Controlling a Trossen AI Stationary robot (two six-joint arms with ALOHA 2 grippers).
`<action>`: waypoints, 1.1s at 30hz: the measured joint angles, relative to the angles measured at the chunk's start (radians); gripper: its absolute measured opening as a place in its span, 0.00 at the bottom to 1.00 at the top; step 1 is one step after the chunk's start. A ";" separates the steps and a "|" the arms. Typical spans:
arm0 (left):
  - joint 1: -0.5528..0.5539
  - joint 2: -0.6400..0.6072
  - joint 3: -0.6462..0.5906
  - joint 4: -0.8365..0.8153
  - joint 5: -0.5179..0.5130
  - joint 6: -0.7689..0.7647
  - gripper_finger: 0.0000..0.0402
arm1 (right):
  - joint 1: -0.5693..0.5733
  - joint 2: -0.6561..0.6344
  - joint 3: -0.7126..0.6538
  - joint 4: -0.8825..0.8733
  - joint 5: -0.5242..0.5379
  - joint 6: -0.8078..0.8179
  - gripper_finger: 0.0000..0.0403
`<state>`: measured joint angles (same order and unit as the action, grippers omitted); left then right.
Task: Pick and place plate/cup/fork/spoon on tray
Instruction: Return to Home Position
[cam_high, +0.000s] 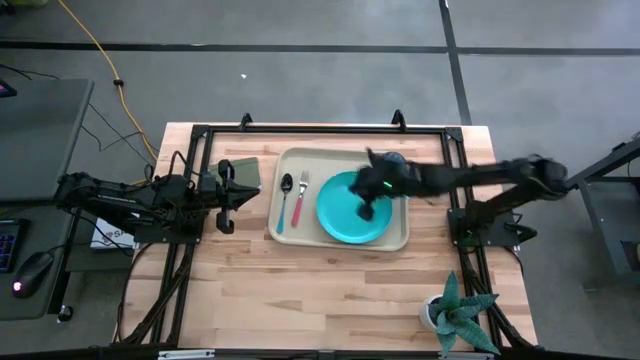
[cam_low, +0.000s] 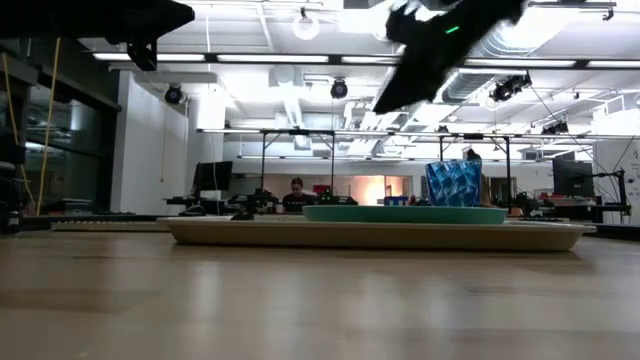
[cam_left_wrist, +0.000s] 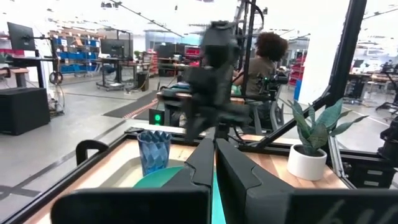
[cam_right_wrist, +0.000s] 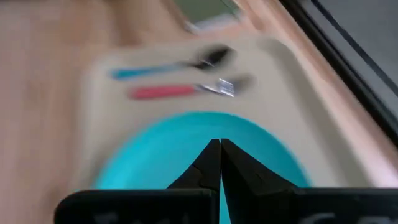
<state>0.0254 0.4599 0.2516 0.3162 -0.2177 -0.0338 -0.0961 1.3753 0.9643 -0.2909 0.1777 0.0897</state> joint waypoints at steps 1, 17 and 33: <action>0.000 0.000 0.000 0.002 0.000 -0.001 0.00 | 0.024 -0.057 -0.065 0.063 -0.014 0.000 0.00; 0.000 -0.001 0.000 -0.004 -0.003 -0.016 0.00 | 0.164 -0.593 -0.522 0.451 -0.029 0.041 0.00; -0.001 -0.193 -0.059 -0.163 0.091 -0.079 0.00 | 0.164 -0.635 -0.522 0.445 -0.057 0.071 0.00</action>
<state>0.0247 0.2673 0.1923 0.1535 -0.1263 -0.1132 0.0677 0.7408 0.4423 0.1544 0.1207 0.1604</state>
